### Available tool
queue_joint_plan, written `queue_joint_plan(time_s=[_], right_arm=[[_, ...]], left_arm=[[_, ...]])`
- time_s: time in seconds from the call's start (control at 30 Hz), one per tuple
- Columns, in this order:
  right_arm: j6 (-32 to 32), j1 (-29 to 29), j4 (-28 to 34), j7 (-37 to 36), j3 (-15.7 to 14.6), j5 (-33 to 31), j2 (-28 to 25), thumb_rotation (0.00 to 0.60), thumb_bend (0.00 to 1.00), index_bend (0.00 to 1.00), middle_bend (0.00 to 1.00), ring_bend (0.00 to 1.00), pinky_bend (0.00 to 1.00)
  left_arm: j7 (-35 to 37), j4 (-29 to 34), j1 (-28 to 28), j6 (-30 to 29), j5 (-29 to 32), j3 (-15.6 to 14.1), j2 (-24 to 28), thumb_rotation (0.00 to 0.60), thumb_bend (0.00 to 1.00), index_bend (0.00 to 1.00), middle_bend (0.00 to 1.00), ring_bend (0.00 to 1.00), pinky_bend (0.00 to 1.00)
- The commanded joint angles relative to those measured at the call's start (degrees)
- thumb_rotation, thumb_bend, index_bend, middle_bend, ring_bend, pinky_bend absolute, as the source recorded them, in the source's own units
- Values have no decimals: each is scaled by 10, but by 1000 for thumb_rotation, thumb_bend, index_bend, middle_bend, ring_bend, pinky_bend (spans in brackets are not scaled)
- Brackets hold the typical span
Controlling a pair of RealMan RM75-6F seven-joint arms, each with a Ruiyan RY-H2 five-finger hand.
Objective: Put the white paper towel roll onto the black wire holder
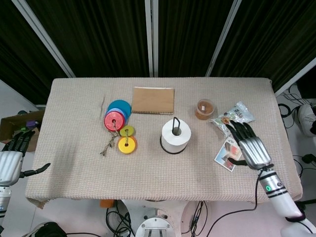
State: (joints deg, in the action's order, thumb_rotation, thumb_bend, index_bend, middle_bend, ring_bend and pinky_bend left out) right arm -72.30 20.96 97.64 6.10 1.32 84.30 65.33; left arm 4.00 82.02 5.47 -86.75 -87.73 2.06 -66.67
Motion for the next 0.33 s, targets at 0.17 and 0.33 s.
queue_joint_plan(time_s=[0.17, 0.33], right_arm=[[-159, -148, -193, -6, -47, 11, 73, 600, 46, 0, 0, 0, 0], [-165, -159, -223, -27, -40, 13, 89, 600, 53, 0, 0, 0, 0]], left_arm=[[-6, 3, 3, 4, -5, -2, 1, 277, 101, 66, 106, 79, 252], [-14, 10, 7, 7, -11, -4, 1, 280, 101, 66, 106, 79, 252]])
